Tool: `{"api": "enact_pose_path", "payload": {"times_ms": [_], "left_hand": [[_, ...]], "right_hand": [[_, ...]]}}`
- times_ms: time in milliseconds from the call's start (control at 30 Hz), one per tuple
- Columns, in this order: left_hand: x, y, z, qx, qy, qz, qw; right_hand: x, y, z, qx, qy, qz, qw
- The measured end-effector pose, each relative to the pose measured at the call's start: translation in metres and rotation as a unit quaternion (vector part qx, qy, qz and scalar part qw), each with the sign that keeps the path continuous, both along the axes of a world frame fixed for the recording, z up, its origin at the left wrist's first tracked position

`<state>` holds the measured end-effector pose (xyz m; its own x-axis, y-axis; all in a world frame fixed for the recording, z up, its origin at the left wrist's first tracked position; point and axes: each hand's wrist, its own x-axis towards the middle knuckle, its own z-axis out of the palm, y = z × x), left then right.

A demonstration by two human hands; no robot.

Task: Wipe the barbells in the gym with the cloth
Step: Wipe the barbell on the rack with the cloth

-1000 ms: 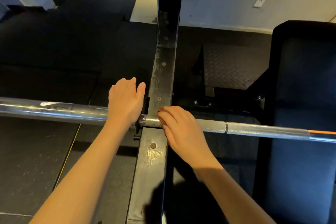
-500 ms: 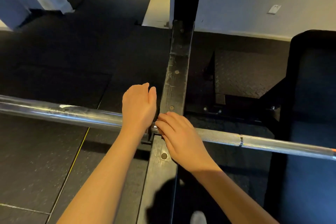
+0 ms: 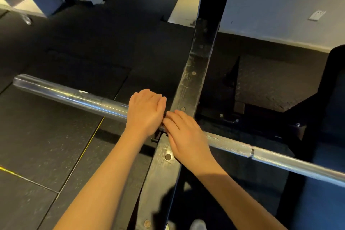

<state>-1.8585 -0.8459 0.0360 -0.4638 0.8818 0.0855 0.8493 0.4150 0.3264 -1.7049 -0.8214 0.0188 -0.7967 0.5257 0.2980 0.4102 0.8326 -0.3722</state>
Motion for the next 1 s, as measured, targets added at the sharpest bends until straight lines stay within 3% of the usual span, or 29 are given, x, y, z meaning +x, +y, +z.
{"api": "enact_pose_path", "payload": {"times_ms": [200, 333, 467, 567, 733, 800, 933, 1000], "left_hand": [[0.005, -0.009, -0.003, 0.021, -0.003, 0.05, 0.999], [0.002, 0.006, 0.001, -0.021, 0.02, 0.054, 0.998], [0.0, 0.031, 0.004, -0.024, 0.006, 0.051, 0.998], [0.008, 0.032, 0.0, -0.017, 0.031, 0.053, 0.998], [0.009, 0.024, -0.003, -0.004, 0.039, 0.034, 0.999], [0.012, 0.023, -0.003, 0.008, 0.028, 0.039, 0.999], [0.017, 0.016, 0.0, 0.019, -0.004, 0.044, 0.999], [0.016, 0.012, -0.002, 0.016, -0.001, 0.034, 0.999]], "right_hand": [[0.081, 0.029, -0.014, 0.073, -0.035, 0.038, 0.996], [0.061, 0.023, -0.014, 0.12, -0.025, 0.034, 0.992], [0.023, 0.021, -0.004, 0.089, -0.049, 0.059, 0.993], [0.047, 0.036, -0.003, 0.083, -0.044, 0.061, 0.994], [0.092, 0.035, -0.013, 0.1, -0.033, -0.035, 0.994], [0.067, 0.026, -0.009, 0.077, -0.043, -0.079, 0.993], [0.002, 0.011, 0.0, 0.009, -0.036, -0.029, 0.999], [0.007, 0.012, 0.002, -0.013, -0.042, -0.023, 0.999]]}}
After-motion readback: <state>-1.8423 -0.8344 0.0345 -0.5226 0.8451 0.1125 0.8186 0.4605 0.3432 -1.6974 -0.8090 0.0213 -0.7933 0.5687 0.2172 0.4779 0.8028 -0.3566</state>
